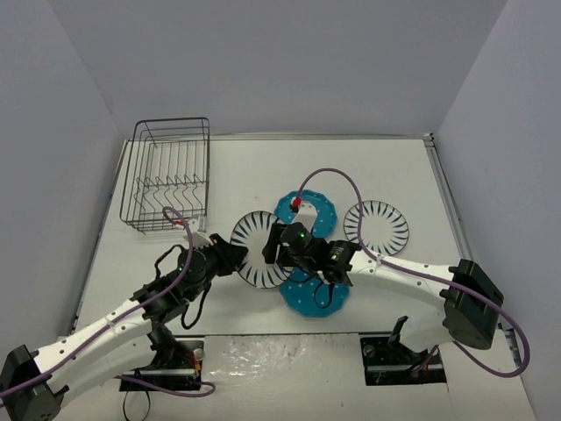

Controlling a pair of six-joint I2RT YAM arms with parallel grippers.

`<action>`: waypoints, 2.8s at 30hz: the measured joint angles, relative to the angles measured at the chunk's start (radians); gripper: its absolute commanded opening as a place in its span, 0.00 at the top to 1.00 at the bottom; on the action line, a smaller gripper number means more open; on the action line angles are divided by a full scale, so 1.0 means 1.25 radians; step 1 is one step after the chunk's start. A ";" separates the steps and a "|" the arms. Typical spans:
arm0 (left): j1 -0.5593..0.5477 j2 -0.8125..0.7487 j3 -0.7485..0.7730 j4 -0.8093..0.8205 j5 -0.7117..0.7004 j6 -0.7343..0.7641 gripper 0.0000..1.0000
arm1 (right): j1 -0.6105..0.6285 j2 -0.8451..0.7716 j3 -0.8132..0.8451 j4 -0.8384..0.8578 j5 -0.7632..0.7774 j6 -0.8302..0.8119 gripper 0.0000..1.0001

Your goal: Load the plates into the dish rack

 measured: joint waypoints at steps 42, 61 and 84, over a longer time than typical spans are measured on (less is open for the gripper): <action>0.545 0.368 0.673 -0.319 0.249 0.264 1.00 | -0.127 -0.229 0.026 -0.186 0.132 -0.070 0.39; 0.801 0.549 0.787 -0.358 0.426 0.394 1.00 | -0.133 -0.191 0.013 -0.177 0.131 -0.080 0.40; 0.952 0.590 0.778 -0.254 0.424 0.456 1.00 | -0.143 -0.104 0.003 -0.134 0.080 -0.116 0.40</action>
